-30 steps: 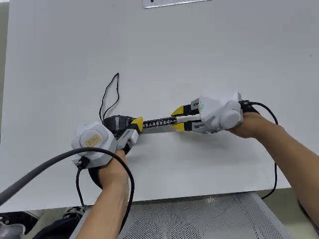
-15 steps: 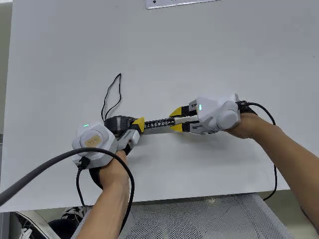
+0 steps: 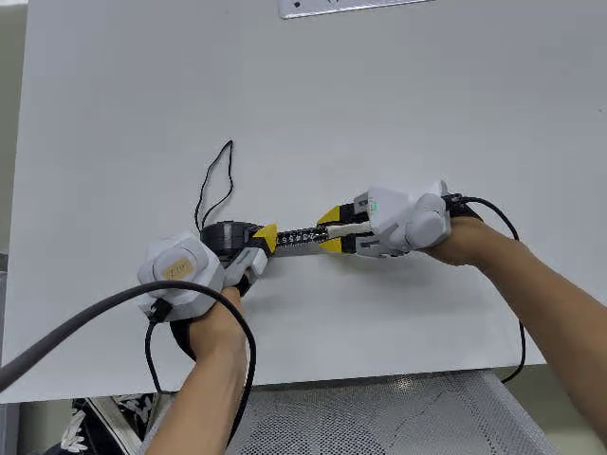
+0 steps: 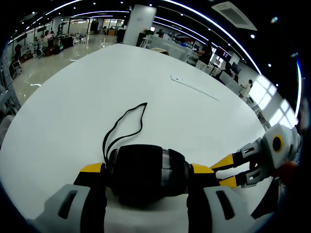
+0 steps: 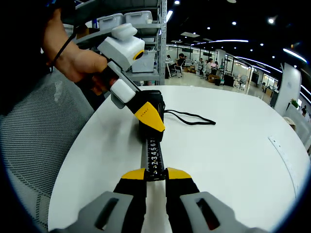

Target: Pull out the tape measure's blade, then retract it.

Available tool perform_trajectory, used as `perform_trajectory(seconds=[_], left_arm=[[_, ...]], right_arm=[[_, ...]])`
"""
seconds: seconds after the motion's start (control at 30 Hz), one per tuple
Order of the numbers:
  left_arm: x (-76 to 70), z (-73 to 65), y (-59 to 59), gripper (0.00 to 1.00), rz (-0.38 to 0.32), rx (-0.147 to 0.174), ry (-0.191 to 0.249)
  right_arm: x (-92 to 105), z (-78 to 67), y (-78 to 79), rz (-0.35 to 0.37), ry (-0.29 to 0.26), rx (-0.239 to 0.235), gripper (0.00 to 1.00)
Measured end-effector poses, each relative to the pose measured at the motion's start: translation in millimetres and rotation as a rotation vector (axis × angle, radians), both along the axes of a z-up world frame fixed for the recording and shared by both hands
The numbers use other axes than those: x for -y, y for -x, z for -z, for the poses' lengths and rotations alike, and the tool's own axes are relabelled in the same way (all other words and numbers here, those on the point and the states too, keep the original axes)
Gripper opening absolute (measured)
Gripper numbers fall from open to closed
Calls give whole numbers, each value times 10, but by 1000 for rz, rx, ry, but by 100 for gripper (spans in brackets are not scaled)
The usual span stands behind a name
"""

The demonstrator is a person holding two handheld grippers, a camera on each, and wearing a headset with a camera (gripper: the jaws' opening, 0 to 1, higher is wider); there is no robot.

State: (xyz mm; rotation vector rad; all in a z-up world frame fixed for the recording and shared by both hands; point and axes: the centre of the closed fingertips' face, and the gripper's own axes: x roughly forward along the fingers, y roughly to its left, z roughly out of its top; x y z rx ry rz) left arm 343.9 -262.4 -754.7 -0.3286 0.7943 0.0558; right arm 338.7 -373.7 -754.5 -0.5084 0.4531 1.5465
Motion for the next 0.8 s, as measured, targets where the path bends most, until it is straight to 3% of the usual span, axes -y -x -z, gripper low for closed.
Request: perform_trajectory(seconds=[0.8], left_arm=[[-2, 7, -9, 64, -2, 2, 5]], right_arm=[[-210, 23, 22, 11, -11, -22, 12]])
